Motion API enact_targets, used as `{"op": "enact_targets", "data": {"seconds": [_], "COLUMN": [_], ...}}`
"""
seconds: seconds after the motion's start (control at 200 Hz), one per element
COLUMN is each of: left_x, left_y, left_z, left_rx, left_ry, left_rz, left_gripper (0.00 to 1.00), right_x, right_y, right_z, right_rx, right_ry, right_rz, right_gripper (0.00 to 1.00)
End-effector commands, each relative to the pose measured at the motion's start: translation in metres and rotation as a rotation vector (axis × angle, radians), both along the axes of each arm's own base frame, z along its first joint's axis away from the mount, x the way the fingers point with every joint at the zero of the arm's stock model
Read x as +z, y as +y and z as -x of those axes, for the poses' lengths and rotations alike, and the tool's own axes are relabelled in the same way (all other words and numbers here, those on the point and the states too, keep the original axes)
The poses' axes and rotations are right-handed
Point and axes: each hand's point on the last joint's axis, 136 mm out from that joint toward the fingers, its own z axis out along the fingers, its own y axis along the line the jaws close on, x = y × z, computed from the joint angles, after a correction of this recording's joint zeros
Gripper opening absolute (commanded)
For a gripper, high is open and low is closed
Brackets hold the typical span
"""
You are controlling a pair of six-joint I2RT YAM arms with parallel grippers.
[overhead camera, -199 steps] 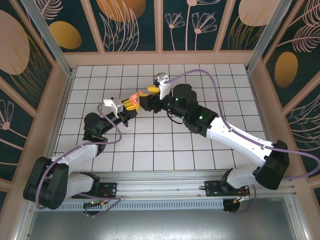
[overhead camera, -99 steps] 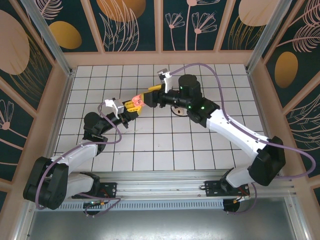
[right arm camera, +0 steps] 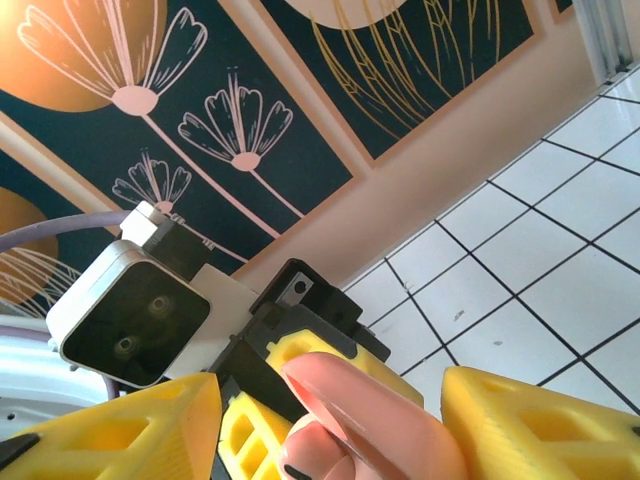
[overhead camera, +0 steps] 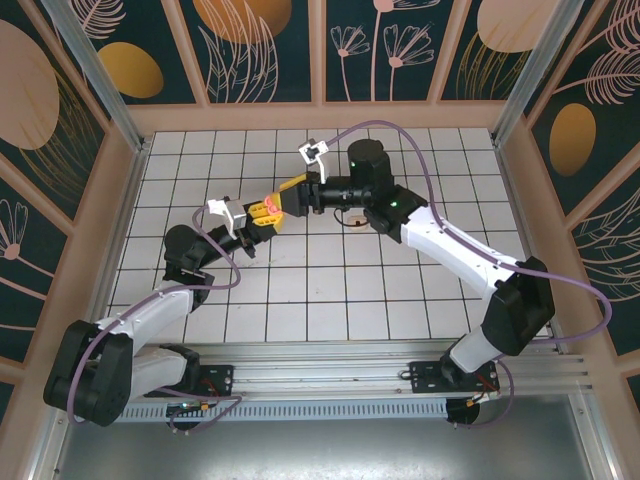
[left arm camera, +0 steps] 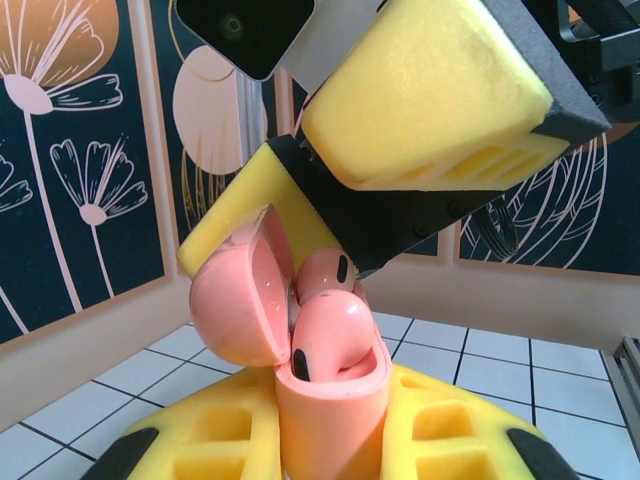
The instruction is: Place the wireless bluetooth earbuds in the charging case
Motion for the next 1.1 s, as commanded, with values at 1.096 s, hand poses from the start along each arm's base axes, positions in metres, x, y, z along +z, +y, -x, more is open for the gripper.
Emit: {"op": "enact_targets", "data": {"seconds": [1.096], "left_x": [-0.162], "left_y": [-0.043], "left_z": [-0.115], "left_rx": [0.202], "left_ry": [1.276], "left_rz": [-0.039], "left_gripper": [0.08], "right_x": [-0.144], "right_y": [-0.229], "right_z": [-0.091], "right_rx": [-0.972], "right_ry": [0.432], "right_rz": [0.186], "right_gripper": [0.53]}}
